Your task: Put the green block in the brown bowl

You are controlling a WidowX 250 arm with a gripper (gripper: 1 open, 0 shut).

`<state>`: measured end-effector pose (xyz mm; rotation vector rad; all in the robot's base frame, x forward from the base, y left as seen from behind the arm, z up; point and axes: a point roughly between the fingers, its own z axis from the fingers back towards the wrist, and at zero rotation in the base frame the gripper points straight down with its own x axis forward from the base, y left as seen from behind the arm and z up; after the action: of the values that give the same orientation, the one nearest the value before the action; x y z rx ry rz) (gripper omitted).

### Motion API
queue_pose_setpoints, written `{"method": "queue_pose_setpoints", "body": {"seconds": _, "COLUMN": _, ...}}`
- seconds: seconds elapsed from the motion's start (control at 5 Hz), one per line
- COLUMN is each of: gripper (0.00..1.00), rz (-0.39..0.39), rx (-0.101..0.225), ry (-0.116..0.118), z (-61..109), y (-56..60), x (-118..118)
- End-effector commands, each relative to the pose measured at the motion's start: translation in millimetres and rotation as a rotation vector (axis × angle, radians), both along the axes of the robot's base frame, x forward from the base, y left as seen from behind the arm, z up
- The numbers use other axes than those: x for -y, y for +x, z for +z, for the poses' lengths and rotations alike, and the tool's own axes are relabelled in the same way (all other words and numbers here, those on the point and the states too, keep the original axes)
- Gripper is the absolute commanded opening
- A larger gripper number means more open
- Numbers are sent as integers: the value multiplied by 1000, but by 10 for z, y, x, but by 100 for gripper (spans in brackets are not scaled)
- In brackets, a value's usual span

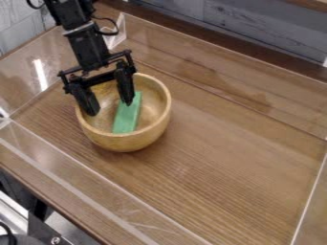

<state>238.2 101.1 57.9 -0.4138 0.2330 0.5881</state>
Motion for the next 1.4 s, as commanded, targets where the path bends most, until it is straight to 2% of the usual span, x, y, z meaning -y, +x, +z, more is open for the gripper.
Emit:
{"method": "queue_pose_setpoints", "body": {"seconds": 0.0, "gripper": 100, "rz": -1, "rx": 39, "ry": 29, "z": 123, "y": 76, "x": -52}}
{"method": "queue_pose_setpoints", "body": {"seconds": 1.2, "gripper": 100, "rz": -12, "rx": 21, "ry": 17, "z": 157, "y": 110, "x": 0}}
